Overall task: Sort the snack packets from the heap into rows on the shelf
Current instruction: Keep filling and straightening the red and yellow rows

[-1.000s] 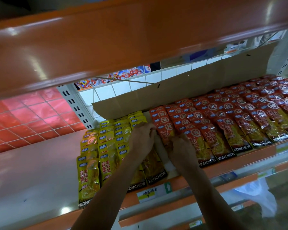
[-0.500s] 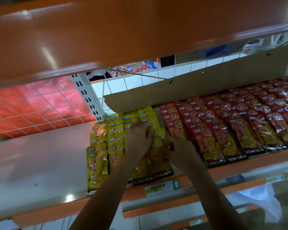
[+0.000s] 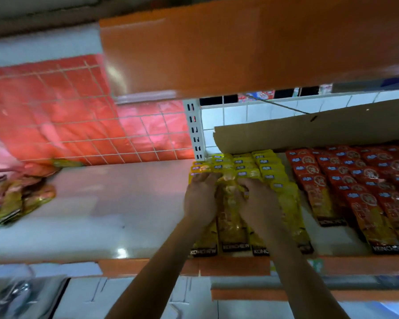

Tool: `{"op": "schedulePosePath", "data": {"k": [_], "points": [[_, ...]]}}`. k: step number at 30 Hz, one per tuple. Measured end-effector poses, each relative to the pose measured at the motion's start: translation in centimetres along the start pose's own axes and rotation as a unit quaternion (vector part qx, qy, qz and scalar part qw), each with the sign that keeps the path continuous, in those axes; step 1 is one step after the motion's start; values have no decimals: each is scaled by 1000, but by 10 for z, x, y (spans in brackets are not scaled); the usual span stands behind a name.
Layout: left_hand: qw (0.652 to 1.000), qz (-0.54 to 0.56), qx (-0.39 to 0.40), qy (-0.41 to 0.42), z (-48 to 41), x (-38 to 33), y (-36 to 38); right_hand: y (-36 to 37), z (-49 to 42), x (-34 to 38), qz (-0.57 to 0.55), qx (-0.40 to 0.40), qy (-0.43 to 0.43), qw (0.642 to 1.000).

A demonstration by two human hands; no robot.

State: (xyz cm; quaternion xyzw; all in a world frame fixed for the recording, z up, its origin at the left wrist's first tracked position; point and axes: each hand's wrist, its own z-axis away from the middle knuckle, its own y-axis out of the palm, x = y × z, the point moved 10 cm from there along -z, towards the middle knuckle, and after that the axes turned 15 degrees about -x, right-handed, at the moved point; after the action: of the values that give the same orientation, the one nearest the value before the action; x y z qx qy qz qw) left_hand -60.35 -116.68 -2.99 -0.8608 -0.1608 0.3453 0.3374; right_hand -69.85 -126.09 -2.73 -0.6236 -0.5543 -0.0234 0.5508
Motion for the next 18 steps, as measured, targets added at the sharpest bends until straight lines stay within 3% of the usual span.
{"op": "schedulePosePath", "data": {"k": [7, 18], "points": [[995, -103, -8, 8, 0, 115, -76, 106, 27, 107, 17, 39, -54, 998], [972, -211, -39, -92, 15, 310, -198, 242, 88, 281, -30, 88, -121, 988]]}}
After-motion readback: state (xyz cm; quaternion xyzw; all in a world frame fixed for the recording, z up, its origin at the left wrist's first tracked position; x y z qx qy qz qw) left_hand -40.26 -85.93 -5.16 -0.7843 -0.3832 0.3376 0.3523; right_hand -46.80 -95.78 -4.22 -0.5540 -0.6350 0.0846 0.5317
